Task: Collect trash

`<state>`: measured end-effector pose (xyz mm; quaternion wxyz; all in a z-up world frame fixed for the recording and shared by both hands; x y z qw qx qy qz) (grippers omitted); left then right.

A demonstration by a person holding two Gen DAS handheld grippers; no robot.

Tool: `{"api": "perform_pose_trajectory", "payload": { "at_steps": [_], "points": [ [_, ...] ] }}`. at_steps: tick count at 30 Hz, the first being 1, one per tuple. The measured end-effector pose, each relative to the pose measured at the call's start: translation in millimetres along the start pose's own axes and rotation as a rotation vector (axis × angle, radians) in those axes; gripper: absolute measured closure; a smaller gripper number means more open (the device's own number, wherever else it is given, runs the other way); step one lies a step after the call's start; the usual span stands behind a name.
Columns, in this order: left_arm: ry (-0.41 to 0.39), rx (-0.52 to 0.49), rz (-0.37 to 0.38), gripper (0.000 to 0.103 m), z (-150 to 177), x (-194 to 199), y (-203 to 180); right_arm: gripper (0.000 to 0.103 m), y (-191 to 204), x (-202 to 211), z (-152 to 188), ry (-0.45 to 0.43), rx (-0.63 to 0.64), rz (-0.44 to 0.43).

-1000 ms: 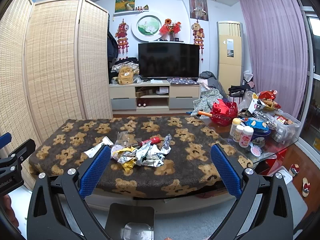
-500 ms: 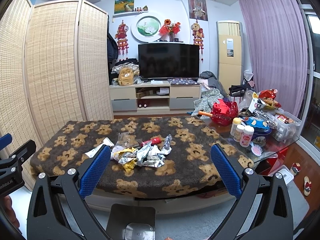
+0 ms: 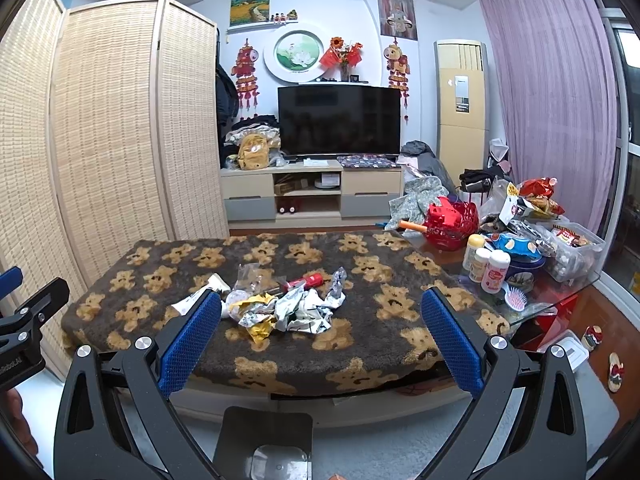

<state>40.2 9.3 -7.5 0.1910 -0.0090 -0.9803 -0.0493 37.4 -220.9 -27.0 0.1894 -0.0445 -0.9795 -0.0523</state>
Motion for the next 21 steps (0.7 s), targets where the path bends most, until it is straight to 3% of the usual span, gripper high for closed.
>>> {"api": "perform_pose_trajectory", "payload": {
  "at_steps": [13,21],
  "points": [
    [0.003,0.007,-0.006,0.008,2.7,-3.1,1.2,0.003,-3.9,-3.9,0.2,0.002,-0.013,0.004],
    [0.042,0.011,0.022,0.008,6.9,-30.0,-1.2,0.003,-15.7,-26.7,4.2,0.035,-0.081,-0.011]
  ]
}}
Point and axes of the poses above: each gripper's, at about its wrist camera, not at the fingertips, and x roughly against the way its jaws point, y to its left, z to its underside, the point moved 5 cm from there along -x, roughly the way its jaws point, and after that the axes turned 4 degrees about -x, right-handed, at the moved point
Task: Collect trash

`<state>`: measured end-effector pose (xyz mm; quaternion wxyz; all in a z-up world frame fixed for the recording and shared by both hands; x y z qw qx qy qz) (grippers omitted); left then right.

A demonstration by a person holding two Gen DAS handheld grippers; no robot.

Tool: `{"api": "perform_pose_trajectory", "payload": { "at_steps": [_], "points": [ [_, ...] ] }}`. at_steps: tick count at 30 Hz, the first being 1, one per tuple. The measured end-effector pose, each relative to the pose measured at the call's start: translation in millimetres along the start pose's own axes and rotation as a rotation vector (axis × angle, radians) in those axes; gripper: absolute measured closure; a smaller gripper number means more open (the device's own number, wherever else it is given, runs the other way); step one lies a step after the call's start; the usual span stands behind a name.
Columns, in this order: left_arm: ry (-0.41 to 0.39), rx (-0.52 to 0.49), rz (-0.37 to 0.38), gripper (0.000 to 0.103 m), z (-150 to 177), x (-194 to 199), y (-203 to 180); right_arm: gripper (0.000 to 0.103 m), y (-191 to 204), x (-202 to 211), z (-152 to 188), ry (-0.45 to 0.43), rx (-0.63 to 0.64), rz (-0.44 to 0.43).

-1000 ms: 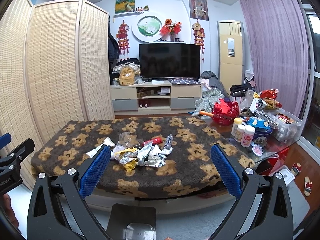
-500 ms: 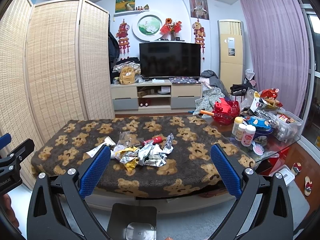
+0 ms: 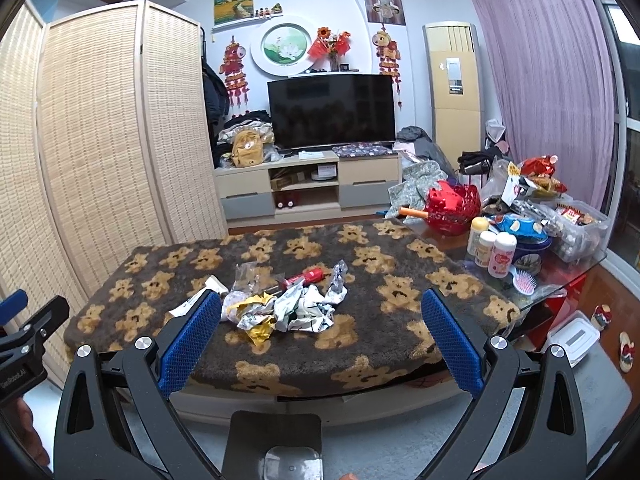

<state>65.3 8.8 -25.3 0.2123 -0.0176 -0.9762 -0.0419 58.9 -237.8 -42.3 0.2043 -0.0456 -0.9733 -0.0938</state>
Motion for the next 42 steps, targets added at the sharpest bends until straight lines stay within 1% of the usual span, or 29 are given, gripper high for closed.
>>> {"api": "perform_pose_trajectory", "payload": {
  "at_steps": [2,7,12,15,21,25,27,30,31,32,33,34,35,36,38,39,41,42],
  "points": [
    [0.016,-0.004,0.001,0.008,2.6,-10.0,-1.1,0.003,-0.8,-11.6,3.1,0.022,-0.008,-0.015],
    [0.054,-0.015,0.026,0.008,11.8,-42.0,-4.0,0.003,-10.5,-40.1,10.0,0.071,-0.033,-0.016],
    [0.141,-0.010,0.074,0.008,30.2,-83.5,-7.1,0.003,-16.1,-72.7,23.2,0.126,-0.032,-0.001],
    [0.194,-0.028,0.063,0.008,44.0,-110.0,-9.2,0.003,-15.7,-94.8,33.5,0.172,-0.011,-0.004],
    [0.269,-0.031,0.060,0.008,65.3,-153.2,-3.3,0.003,-7.5,-142.0,53.6,0.242,-0.003,-0.017],
    [0.296,-0.042,0.075,0.008,70.8,-177.3,-2.6,0.003,-2.5,-175.6,67.6,0.315,-0.020,-0.048],
    [0.303,-0.055,0.079,0.008,72.4,-187.9,-3.8,0.003,1.8,-189.9,73.1,0.336,-0.027,-0.068],
    [0.316,-0.075,0.089,0.009,74.9,-206.5,-6.6,0.003,13.3,-210.0,77.4,0.353,-0.002,-0.081],
    [0.320,-0.079,0.092,0.011,75.9,-211.6,-7.9,0.009,15.7,-215.5,78.1,0.355,0.001,-0.087],
    [0.328,-0.082,0.100,0.013,77.3,-219.4,-8.9,0.019,19.6,-223.9,79.8,0.365,0.001,-0.101],
    [0.335,-0.082,0.107,0.017,78.6,-225.0,-9.3,0.025,21.7,-230.2,80.8,0.378,-0.003,-0.115],
    [0.341,-0.081,0.113,0.021,79.8,-229.6,-9.7,0.035,24.9,-236.7,82.6,0.392,-0.007,-0.131],
    [0.346,-0.080,0.116,0.022,80.7,-233.8,-9.9,0.040,28.6,-244.1,84.8,0.409,-0.009,-0.143],
    [0.353,-0.079,0.118,0.023,81.7,-238.8,-10.2,0.043,32.5,-253.2,88.2,0.429,-0.006,-0.151],
    [0.358,-0.079,0.134,0.024,82.2,-246.1,-11.2,0.056,38.6,-265.5,93.0,0.449,0.004,-0.165],
    [0.358,-0.079,0.138,0.024,82.2,-248.6,-12.8,0.058,40.6,-269.4,94.9,0.454,0.005,-0.168],
    [0.358,-0.078,0.147,0.025,81.2,-254.4,-14.4,0.067,43.7,-277.8,98.6,0.466,0.006,-0.171],
    [0.357,-0.078,0.157,0.026,80.3,-258.3,-16.5,0.068,44.2,-281.7,100.6,0.473,0.004,-0.174]
  ]
}}
Point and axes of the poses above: each gripper's, at about its wrist camera, not at the fingertips, and x roughly against the way its jaws point, y to its left, z to its underside, the point moved 5 cm from there along -x, roughly the way its jaws point, and after that the axes turned 4 degrees about -x, right-handed, at the moved point
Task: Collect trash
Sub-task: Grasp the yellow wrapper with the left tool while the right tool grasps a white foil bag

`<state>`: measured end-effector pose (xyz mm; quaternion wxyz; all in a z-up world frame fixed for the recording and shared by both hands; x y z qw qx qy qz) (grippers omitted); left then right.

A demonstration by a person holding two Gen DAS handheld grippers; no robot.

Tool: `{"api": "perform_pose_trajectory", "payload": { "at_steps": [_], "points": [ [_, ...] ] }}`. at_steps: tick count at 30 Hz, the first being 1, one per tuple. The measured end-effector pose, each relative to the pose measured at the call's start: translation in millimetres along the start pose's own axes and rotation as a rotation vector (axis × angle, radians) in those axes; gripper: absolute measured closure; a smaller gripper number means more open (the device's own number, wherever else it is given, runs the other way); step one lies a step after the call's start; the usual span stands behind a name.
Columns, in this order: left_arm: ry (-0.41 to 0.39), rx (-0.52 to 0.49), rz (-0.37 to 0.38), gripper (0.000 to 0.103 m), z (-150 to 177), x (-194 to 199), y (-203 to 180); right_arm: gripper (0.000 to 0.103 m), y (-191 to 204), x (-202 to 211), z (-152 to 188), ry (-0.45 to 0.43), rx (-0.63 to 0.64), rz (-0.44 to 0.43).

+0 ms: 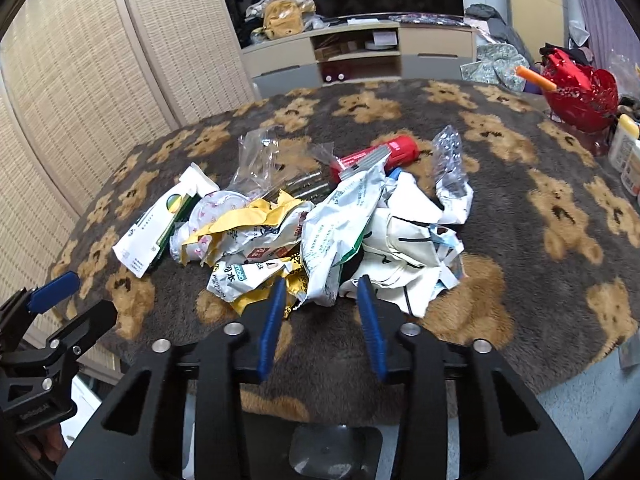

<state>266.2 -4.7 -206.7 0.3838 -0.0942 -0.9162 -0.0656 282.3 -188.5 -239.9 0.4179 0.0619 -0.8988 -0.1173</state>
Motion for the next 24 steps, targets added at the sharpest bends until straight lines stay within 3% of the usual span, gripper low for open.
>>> {"api": "perform_pose_trajectory", "payload": {
  "at_steps": [6,8,11,17,24],
  "points": [
    [0.000,-0.030,0.044,0.027,-12.3,-19.2,-14.5,0.080,-7.2,-18.2,0.0,0.031,-0.021,-0.012],
    [0.004,-0.040,0.062,0.027,-16.1,-27.1,-21.0,0.089,-8.0,-18.5,-0.9,0.025,-0.016,-0.015],
    [0.008,-0.045,0.085,0.027,-20.0,-35.8,-28.8,0.093,-10.7,-11.2,-5.0,-0.008,-0.012,-0.027],
    [0.008,-0.055,0.109,0.027,-31.8,-56.3,-40.0,0.093,-20.0,12.6,-19.4,-0.080,-0.007,-0.027],
    [0.030,-0.085,0.126,0.026,-39.2,-80.0,-58.7,0.093,-32.1,15.9,-24.3,-0.095,-0.012,-0.012]
  ]
}}
Point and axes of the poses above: each gripper's, at about its wrist camera, not at the fingertips, and x roughly against the way its jaws point, y to its left, z to its underside, the point moved 5 cm from there along -x, roughly the way its jaws point, and after that the axes turned 4 degrees about -x, right-handed, at the moved point
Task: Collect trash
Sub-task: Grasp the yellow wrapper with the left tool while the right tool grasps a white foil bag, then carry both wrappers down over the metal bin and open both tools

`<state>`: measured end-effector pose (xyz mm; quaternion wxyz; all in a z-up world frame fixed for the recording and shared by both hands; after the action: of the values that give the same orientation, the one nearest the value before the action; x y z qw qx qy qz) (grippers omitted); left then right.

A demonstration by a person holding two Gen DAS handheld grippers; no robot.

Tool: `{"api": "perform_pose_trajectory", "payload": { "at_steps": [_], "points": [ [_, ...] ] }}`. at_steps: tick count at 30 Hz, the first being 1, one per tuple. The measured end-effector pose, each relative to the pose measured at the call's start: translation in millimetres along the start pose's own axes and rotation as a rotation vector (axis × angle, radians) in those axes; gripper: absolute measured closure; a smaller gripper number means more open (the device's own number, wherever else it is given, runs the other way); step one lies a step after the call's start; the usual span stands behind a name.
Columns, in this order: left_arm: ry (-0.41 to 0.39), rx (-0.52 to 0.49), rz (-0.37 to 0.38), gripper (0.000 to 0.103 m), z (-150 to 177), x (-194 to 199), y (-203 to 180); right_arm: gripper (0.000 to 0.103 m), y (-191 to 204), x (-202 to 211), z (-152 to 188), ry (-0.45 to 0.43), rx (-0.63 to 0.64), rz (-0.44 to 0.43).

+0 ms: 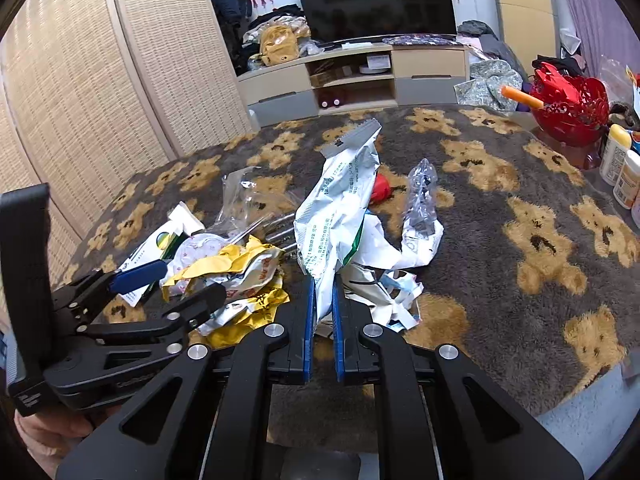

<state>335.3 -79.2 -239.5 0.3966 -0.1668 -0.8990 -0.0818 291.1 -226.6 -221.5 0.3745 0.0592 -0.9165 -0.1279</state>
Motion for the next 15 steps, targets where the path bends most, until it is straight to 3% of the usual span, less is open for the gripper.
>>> {"api": "perform_pose_trajectory", "payload": {
  "at_steps": [5,7,9,15],
  "points": [
    [0.014,-0.009,0.014,0.036,7.3,-6.8,-9.4,0.093,-8.5,-1.3,4.4,0.009,-0.005,0.008],
    [0.002,-0.007,0.013,0.050,8.5,-2.3,-9.9,0.093,-9.7,0.6,4.8,0.008,-0.007,0.013],
    [0.003,0.017,0.046,0.057,9.8,2.5,-10.2,0.093,-9.9,4.9,4.4,0.003,-0.006,0.013],
    [-0.042,0.021,0.023,0.061,6.6,29.9,-12.9,0.093,-2.9,29.5,1.3,-0.034,0.005,0.003]
  ]
}}
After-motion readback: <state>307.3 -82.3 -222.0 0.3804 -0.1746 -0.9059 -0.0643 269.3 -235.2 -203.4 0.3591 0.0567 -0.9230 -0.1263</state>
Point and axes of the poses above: each gripper's, at about its wrist camera, not at the fingertips, and x roughly against the way its jaws point, y to its left, z to its underside, the point moved 5 cm from there along -x, roughly the way its jaws point, and after that the axes turned 4 degrees about -x, right-handed, at the moved point
